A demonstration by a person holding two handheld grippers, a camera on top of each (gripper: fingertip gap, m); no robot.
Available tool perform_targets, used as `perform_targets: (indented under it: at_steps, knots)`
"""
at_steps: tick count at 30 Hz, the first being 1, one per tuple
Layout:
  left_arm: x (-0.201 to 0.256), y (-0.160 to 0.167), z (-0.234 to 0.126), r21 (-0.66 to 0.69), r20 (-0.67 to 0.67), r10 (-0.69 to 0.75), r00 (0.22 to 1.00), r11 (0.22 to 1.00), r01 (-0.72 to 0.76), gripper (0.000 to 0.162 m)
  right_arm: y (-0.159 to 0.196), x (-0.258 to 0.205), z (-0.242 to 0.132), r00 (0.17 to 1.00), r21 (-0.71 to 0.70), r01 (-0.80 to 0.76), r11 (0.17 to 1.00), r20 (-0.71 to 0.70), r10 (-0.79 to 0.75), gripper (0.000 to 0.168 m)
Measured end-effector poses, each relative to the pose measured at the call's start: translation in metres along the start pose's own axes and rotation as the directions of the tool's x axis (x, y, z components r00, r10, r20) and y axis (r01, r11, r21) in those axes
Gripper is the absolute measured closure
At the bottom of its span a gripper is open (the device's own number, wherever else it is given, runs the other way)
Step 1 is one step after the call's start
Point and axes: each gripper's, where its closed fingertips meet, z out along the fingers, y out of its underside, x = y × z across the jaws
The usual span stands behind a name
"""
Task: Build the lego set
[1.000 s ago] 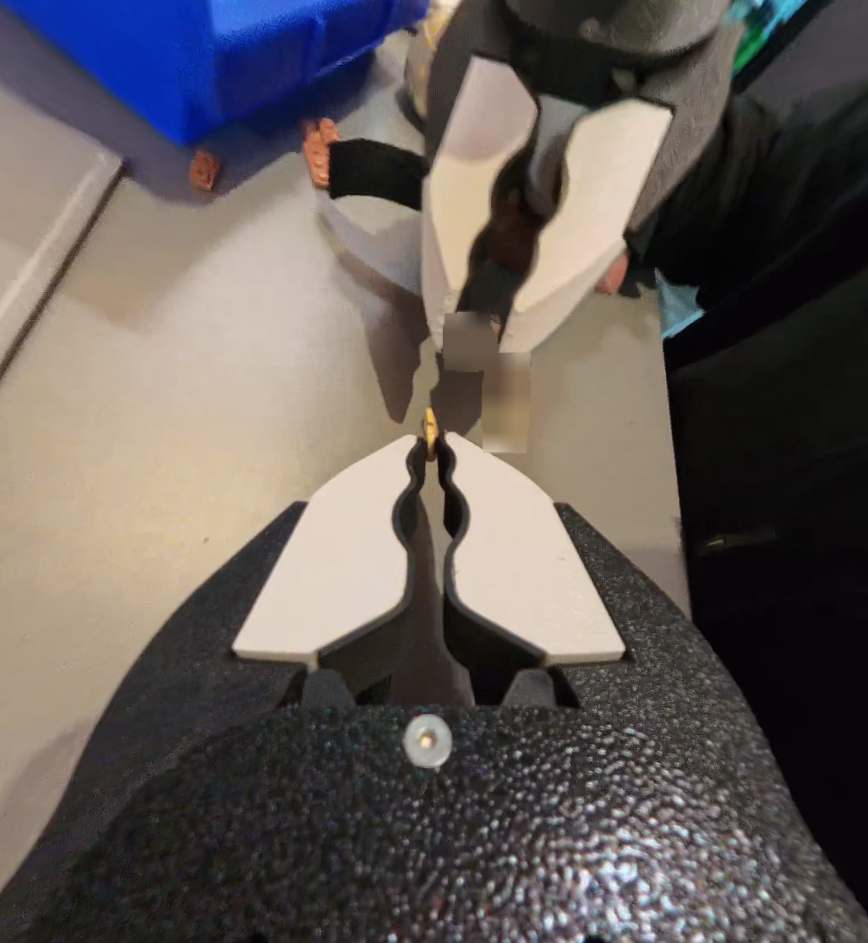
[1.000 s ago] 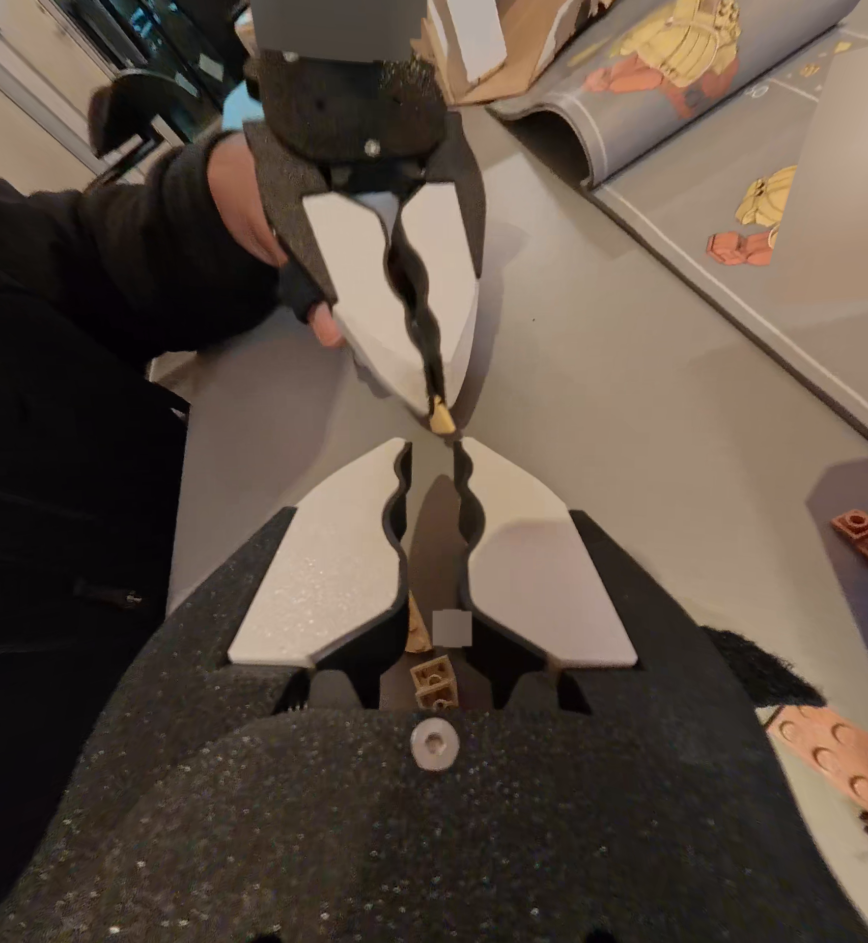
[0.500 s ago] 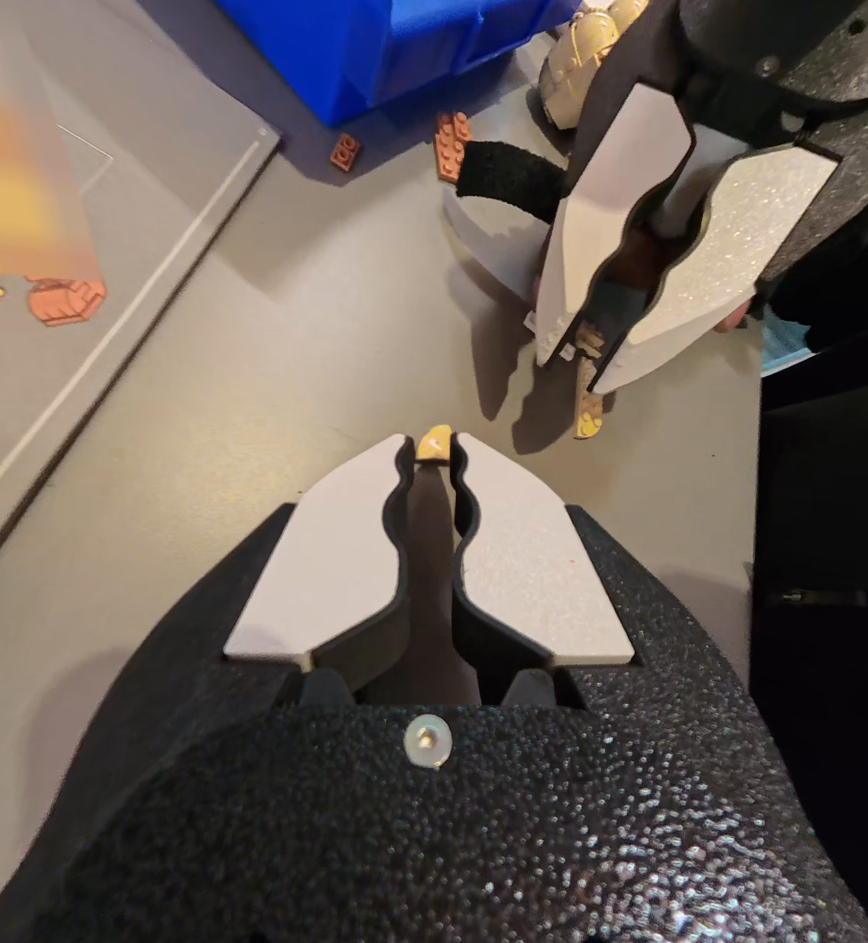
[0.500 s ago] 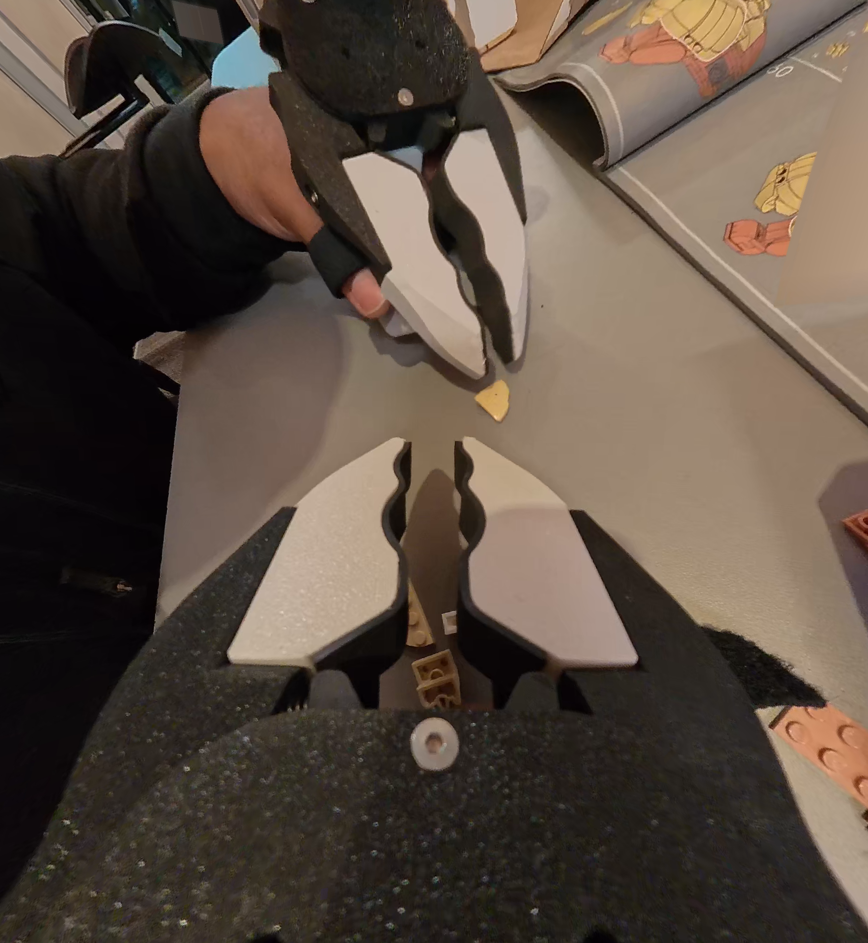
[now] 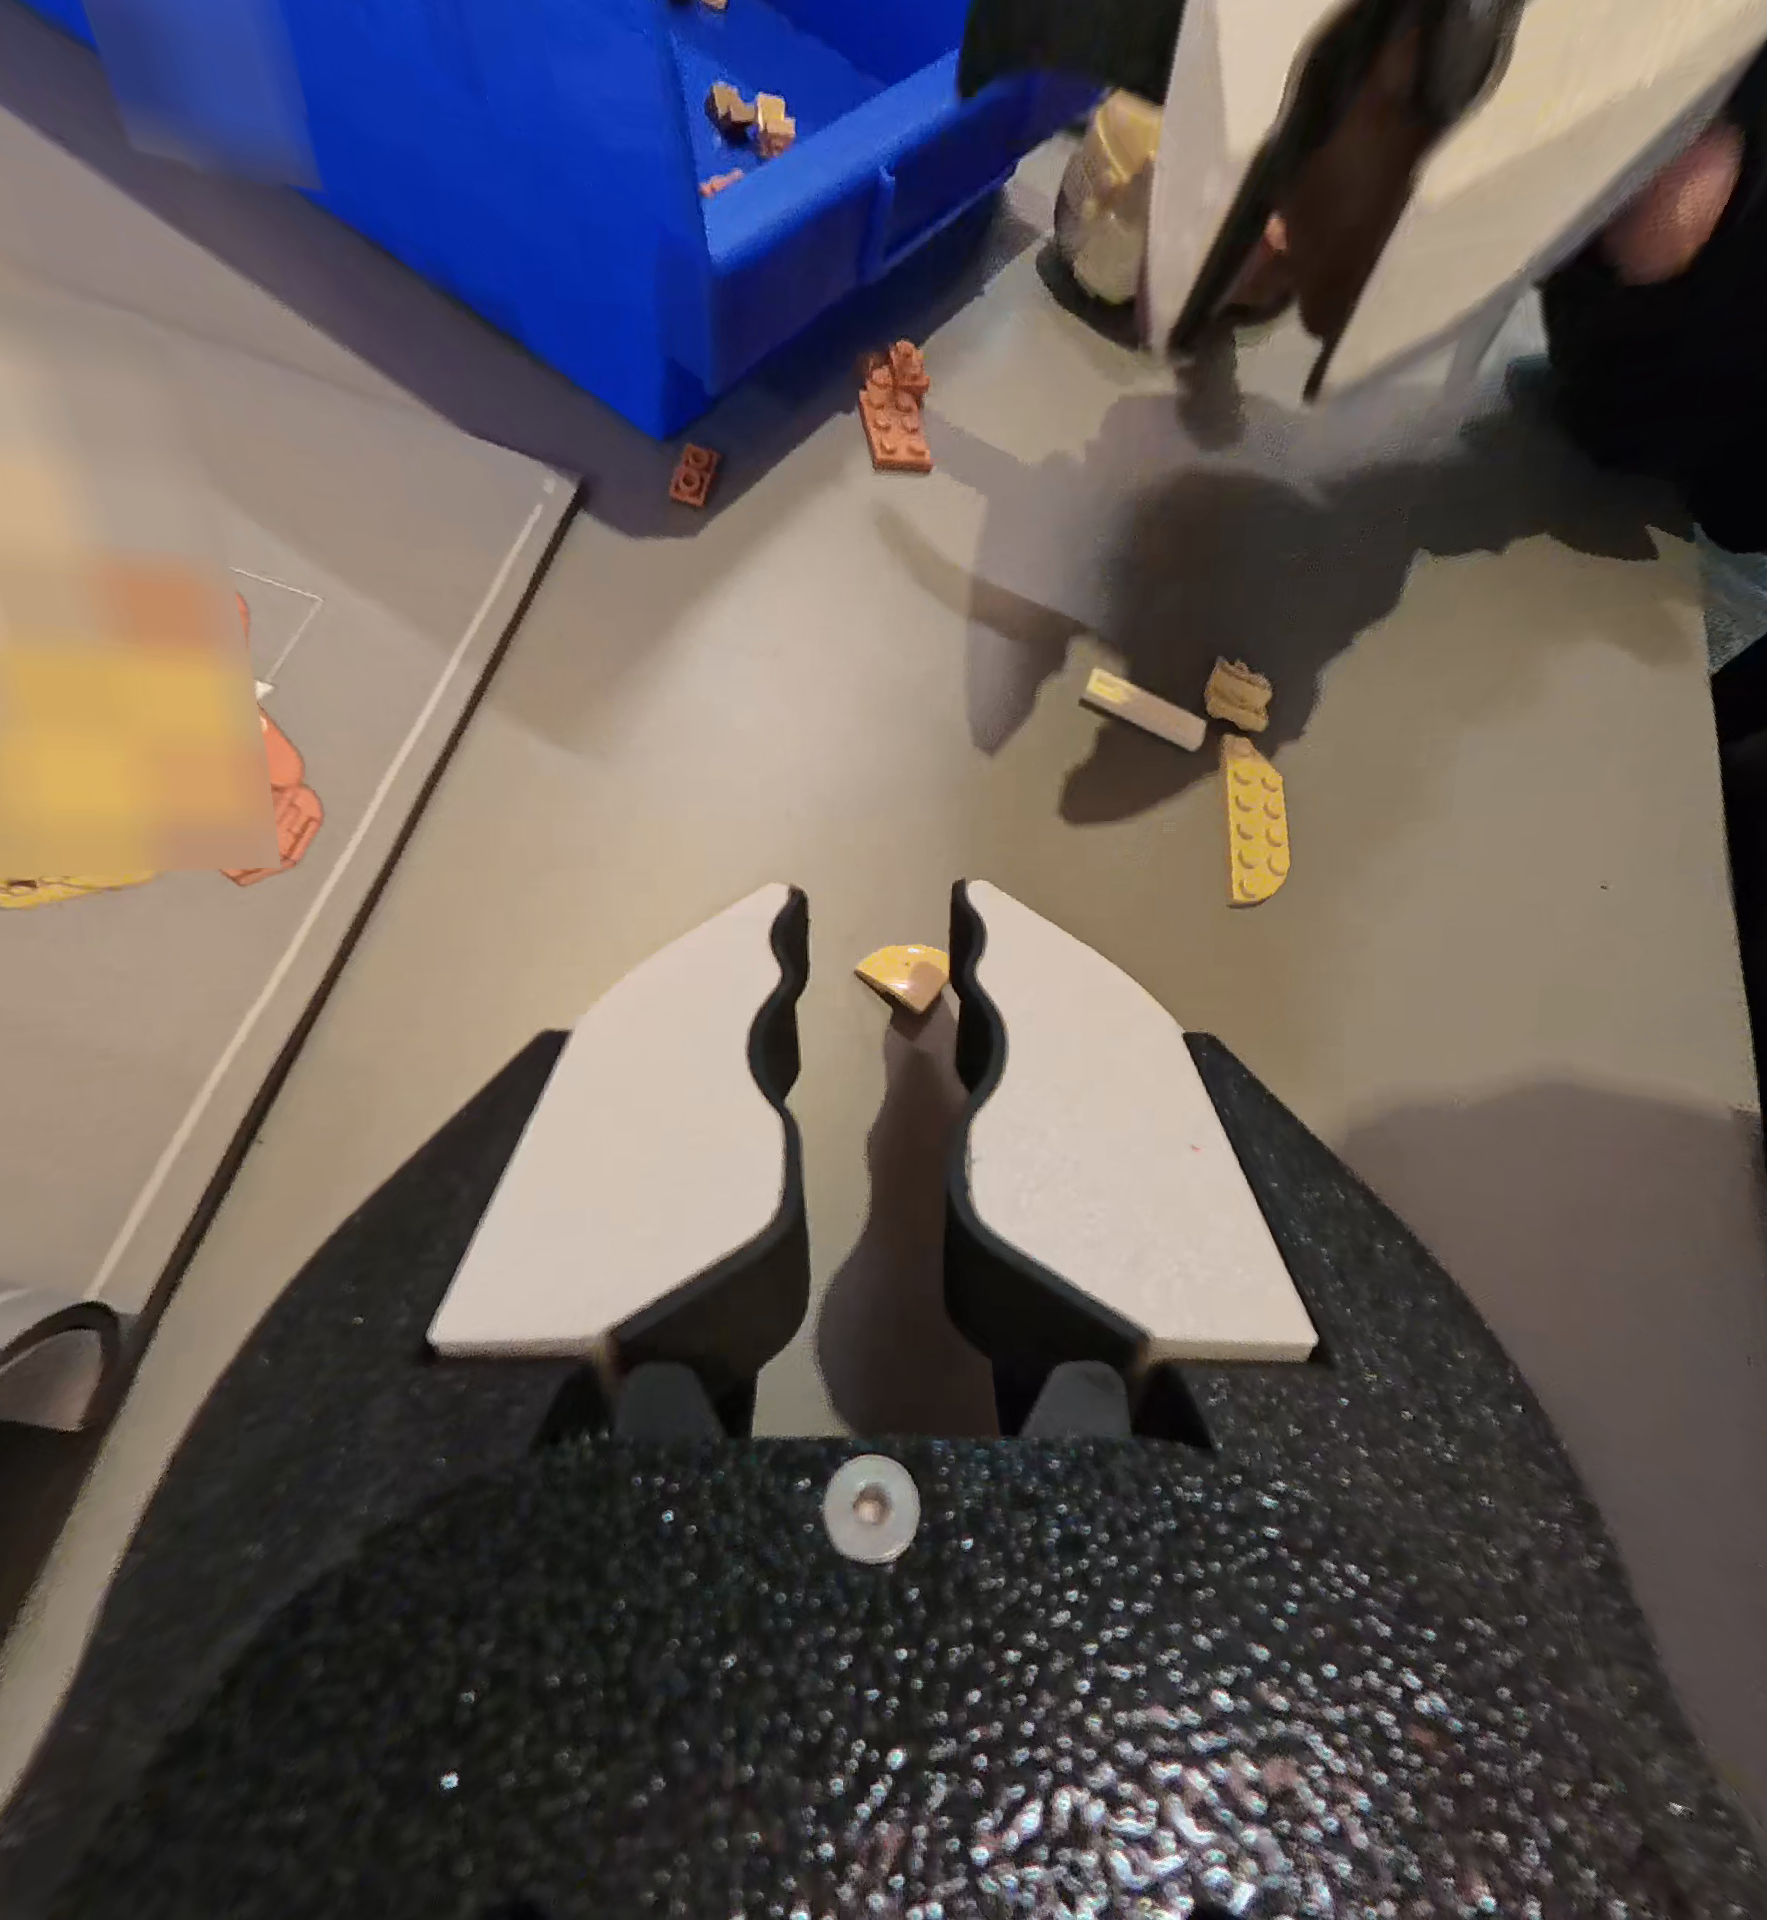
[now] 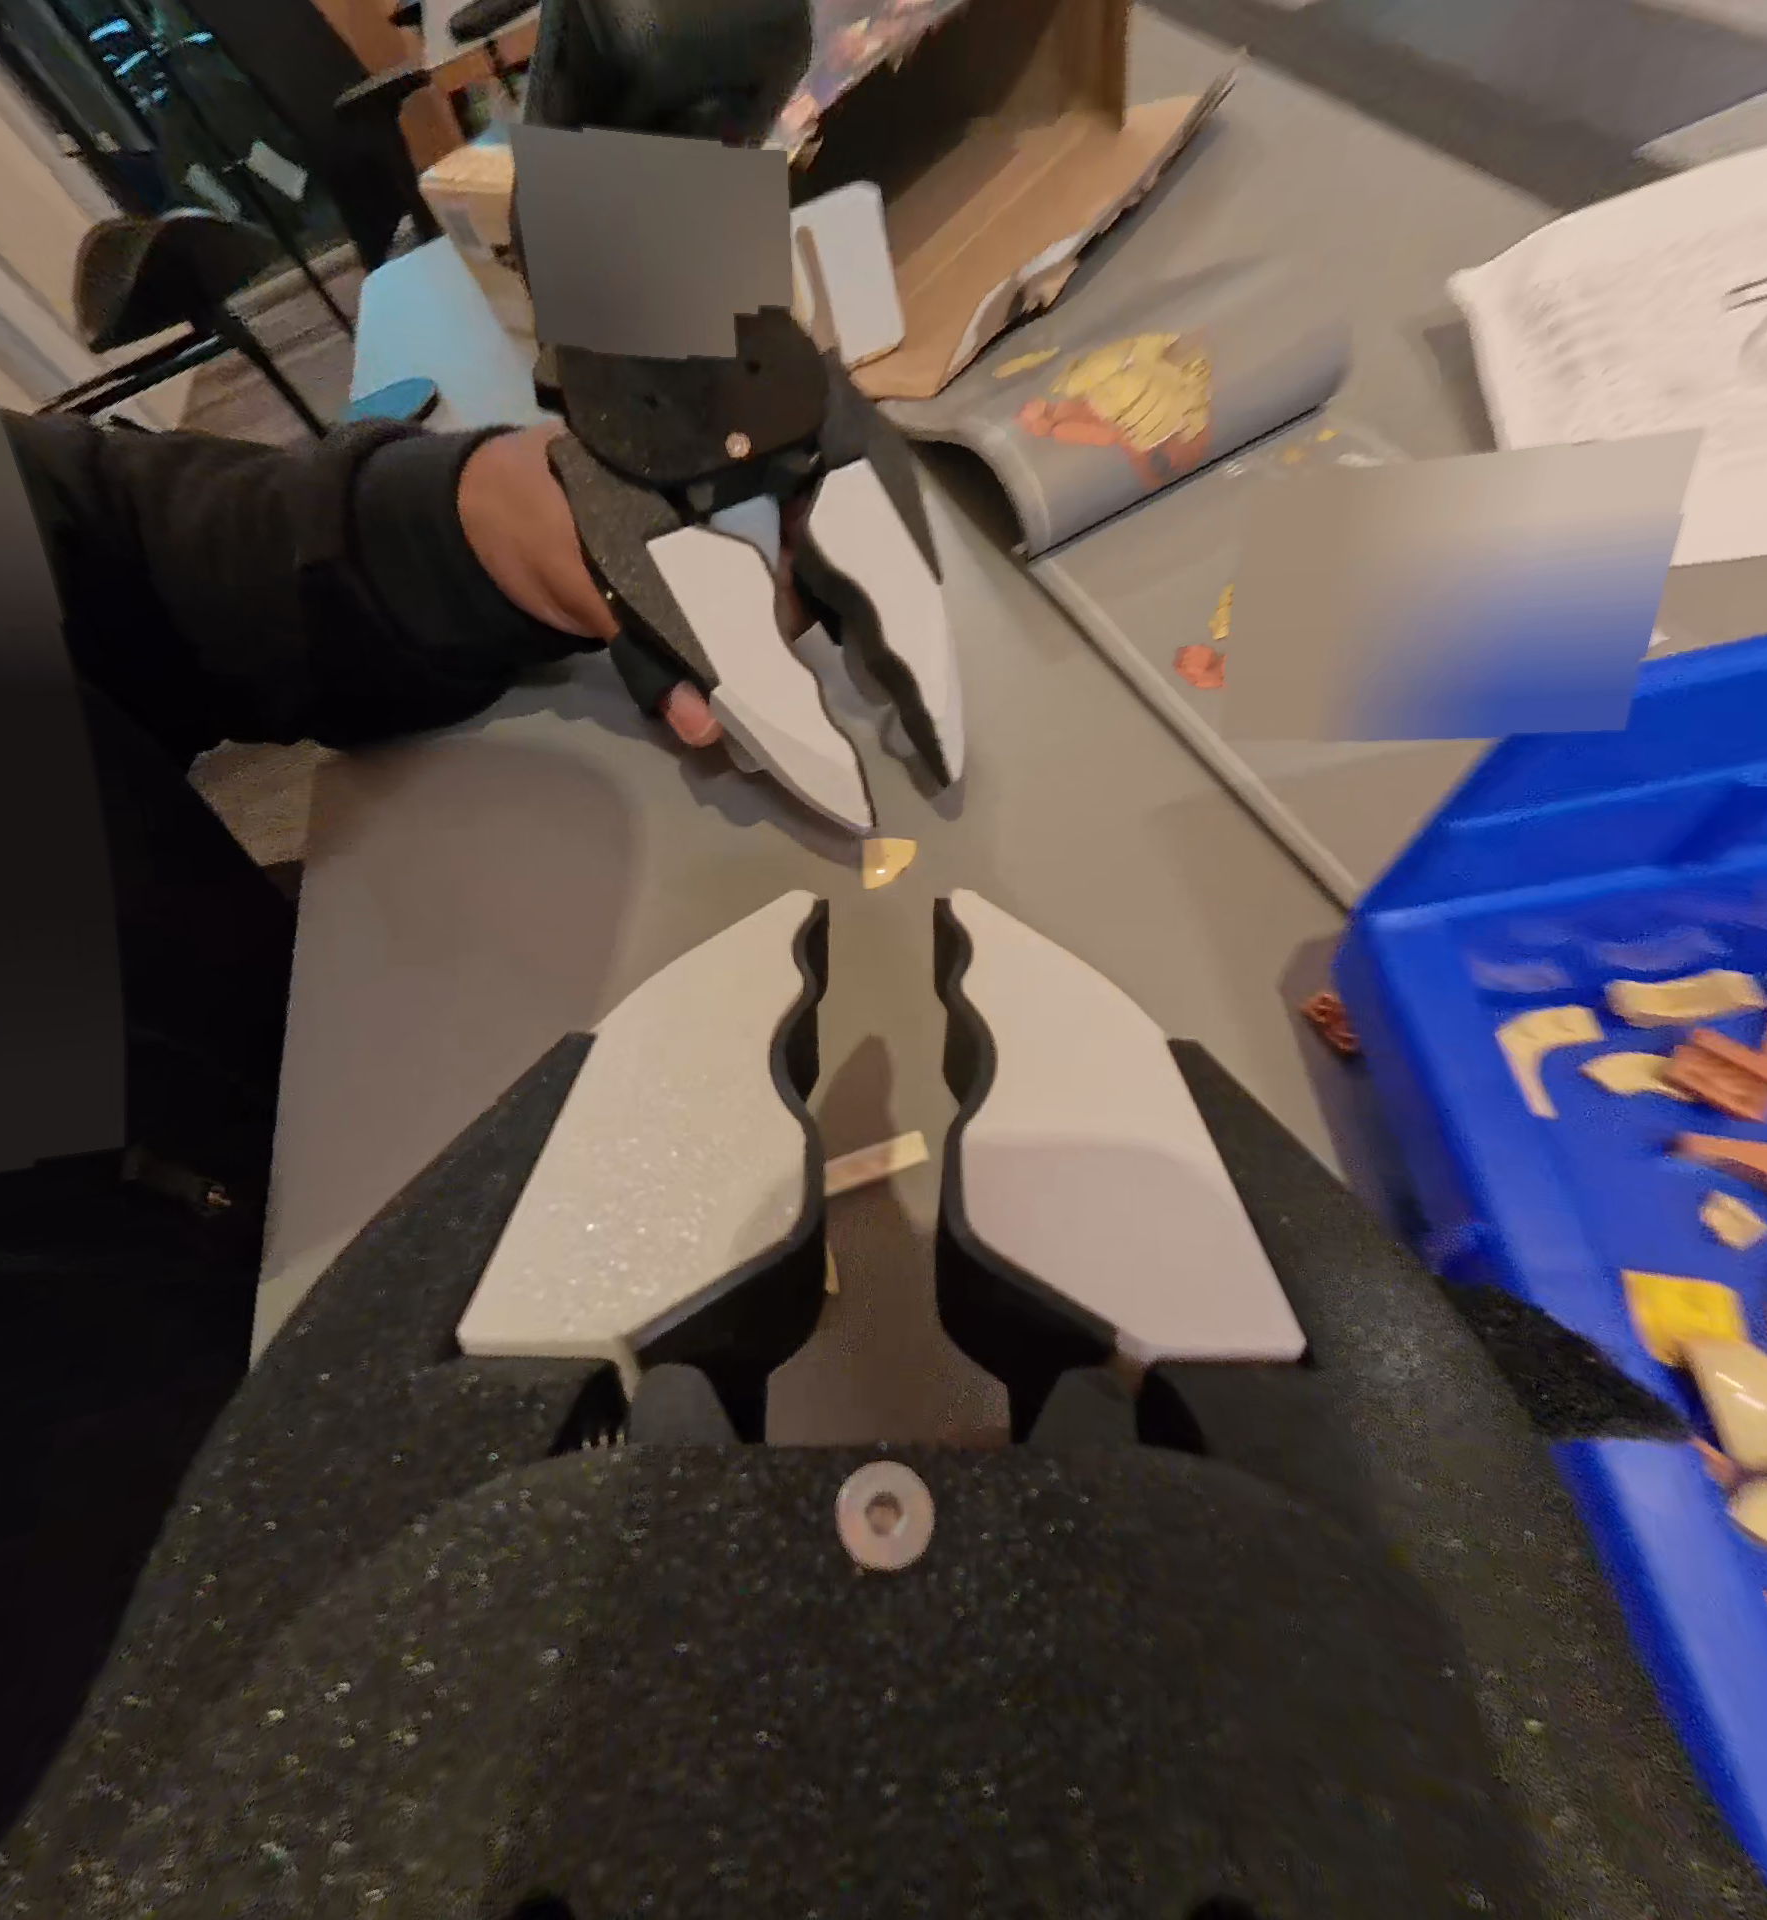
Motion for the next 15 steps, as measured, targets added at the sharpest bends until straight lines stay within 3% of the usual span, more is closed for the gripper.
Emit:
perform_targets:
  at_steps: [10, 15]
  knots:
    - [-0.013, -0.008, -0.005, 0.048, 0.052, 0.025, 0.998, 0.998, -0.027, 0.137, -0.01, 0.041, -0.072, 0.967, 0.061, 0.066, 0.996, -0.251, -0.048, 0.15]
    - [-0.016, -0.007, -0.003, 0.034, 0.063, 0.019, 0.998, 0.999, -0.022, 0.137, -0.009, 0.077, -0.095, 0.911, -0.051, 0.157, 0.986, -0.378, -0.165, 0.151]
